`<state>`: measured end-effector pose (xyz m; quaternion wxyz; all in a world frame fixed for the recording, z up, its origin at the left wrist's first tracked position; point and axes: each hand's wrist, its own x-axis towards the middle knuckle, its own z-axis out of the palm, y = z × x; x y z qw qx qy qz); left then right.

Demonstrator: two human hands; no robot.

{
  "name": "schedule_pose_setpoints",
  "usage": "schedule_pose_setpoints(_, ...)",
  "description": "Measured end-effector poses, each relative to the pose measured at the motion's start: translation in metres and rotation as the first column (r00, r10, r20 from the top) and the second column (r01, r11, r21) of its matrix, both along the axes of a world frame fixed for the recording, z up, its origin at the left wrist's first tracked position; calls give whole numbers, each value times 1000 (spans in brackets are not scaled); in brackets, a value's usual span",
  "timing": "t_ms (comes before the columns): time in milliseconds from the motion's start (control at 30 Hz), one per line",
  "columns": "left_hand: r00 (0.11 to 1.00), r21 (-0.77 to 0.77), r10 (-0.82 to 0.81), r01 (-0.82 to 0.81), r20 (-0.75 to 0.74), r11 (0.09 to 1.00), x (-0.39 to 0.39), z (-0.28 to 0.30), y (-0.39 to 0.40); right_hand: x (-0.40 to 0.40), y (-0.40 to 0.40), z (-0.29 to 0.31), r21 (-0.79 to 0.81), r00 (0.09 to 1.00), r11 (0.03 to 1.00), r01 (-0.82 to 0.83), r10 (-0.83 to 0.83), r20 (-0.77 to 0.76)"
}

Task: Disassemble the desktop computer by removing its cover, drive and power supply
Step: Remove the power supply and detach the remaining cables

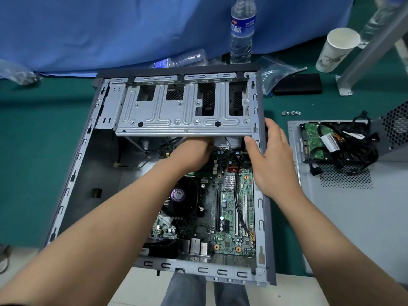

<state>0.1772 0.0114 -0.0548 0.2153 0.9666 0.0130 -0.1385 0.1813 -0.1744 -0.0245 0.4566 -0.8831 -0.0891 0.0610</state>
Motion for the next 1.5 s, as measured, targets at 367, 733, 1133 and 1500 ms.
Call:
schedule_pose_setpoints(367, 992, 160, 75, -90, 96, 983, 5, -9, -6, 0, 0, -1, -13, 1000, 1000, 7, -7, 2)
schedule_pose_setpoints(733, 1000, 54, 24, -24, 9, 998, 2, -2, -6, 0, 0, -1, -13, 1000, 1000, 7, -7, -3)
schedule_pose_setpoints(1133, 996, 107, 92, -91, -4, 990, 1, -10, -10, 0, 0, -1, -2, 1000, 1000, 12, -12, 0)
schedule_pose_setpoints(1500, 993, 107, 108, -112, 39, 988, 0, -7, -10, 1, 0, 0, 0, 1000, 1000, 9, -9, 1)
